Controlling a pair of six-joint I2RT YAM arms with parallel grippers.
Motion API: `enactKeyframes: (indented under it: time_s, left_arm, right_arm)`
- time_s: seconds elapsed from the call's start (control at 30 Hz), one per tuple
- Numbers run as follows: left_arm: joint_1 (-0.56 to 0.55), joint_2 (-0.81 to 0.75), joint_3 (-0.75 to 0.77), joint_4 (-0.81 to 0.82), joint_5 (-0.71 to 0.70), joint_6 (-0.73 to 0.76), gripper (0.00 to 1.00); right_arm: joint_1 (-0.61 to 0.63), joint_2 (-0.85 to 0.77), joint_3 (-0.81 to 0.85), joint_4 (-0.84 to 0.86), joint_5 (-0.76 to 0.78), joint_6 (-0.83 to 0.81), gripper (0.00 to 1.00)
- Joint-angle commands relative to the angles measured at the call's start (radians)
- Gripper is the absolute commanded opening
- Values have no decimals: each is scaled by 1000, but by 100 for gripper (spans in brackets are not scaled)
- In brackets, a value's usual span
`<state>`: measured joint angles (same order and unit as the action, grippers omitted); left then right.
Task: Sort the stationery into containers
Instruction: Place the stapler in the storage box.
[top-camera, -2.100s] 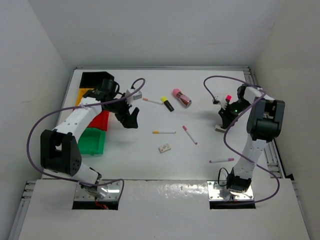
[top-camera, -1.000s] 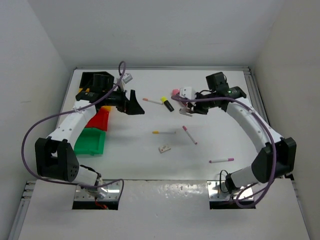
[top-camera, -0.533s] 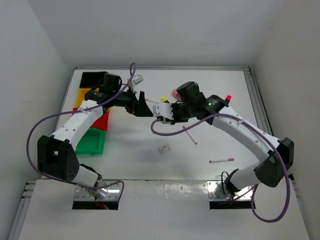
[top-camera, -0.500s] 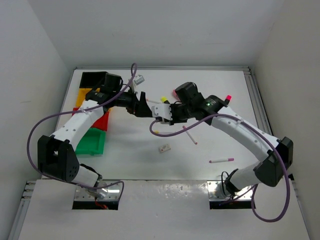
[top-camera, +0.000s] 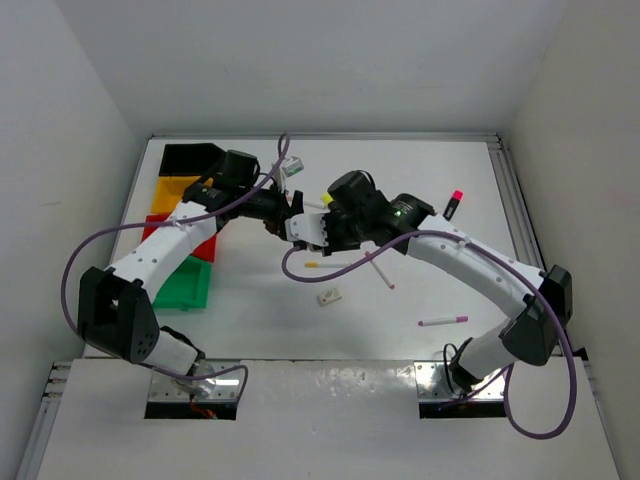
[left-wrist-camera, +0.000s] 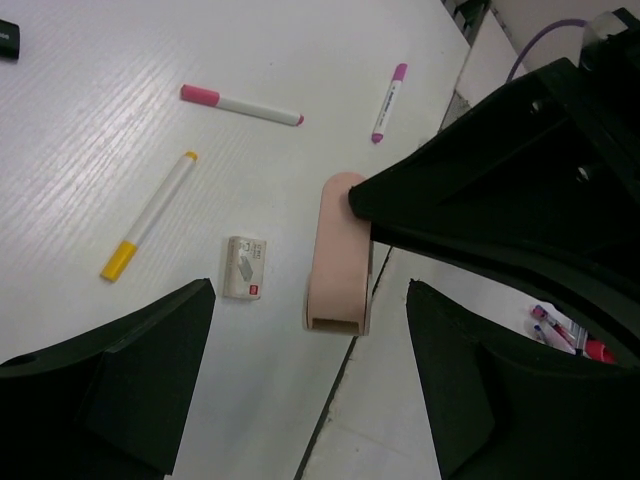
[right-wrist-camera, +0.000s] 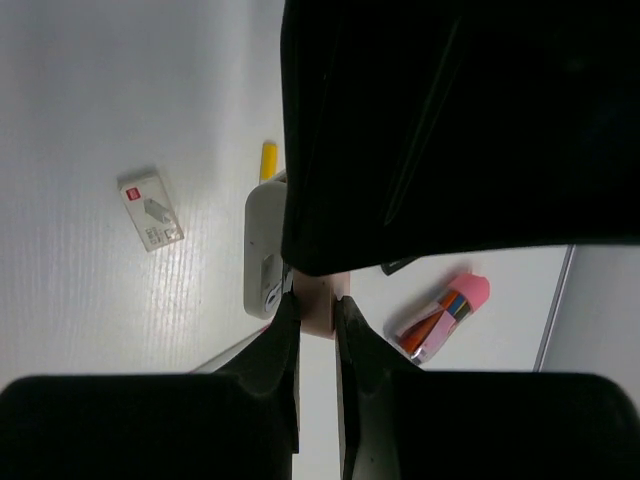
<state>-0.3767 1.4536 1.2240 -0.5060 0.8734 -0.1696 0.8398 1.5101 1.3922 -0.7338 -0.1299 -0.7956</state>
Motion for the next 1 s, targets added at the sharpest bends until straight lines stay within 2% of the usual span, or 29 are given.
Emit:
enactKeyframes:
  time_s: [0.0,0.1,0.2,0.23,0.3,0.33,0.4,0.43,0.47,0.5,0.53,0.57,0.63,0.67,0.77,0.93,0.97]
  left_arm:
    - [-21,8,22,31,19,-8,83]
    - [-30,16,22,29,27,-10,81]
    - [-34,21,19,37,32,-14,73]
    - [-33,24,16,40,36,-16,67]
    - [-33,24,8,43,42,-21,60]
    - [-33,22,2,47,53,-22,50]
    - [-31,16,-6,53,65,-28,39]
    - [-33,14,-12,57,76,-28,29]
    - [-28,11,-20,60,79,-30,22]
    - [-18,5,-26,63,81,-36,16]
    - [-10,2,-29,66,82,-42,4]
    - [1,-1,-35,67,84,-45,0]
    - [39,-13,-38,69,84,-51,0]
    - [67,-18,-32,63,76,-44,0]
    - [132,0,8,6,58,14,0]
    - [286,73,142,-69,-114,113,0]
    - [309,109,220,-84,-198,139,0]
  right_arm:
    - [22,1,62,39,18,29,0]
    - [36,-1,70,39,26,27,0]
    - [47,-1,76,39,29,26,0]
    - [53,-1,76,37,32,27,0]
    - [58,-2,73,39,38,19,0]
    - [64,-4,71,46,42,16,0]
    - [68,-11,61,60,67,18,0]
    - [74,-13,57,85,78,21,0]
    - [76,-13,56,96,117,33,1]
    - [81,-14,51,109,127,39,6]
    - [82,-13,53,120,154,42,14]
    - [79,-16,53,122,170,42,29]
    - [73,-36,47,142,180,45,49]
    - [70,-48,36,164,193,45,63]
    - [64,-102,18,198,211,50,73]
    - [-5,-180,-37,217,199,133,76]
    - [-31,-189,-57,223,199,150,76]
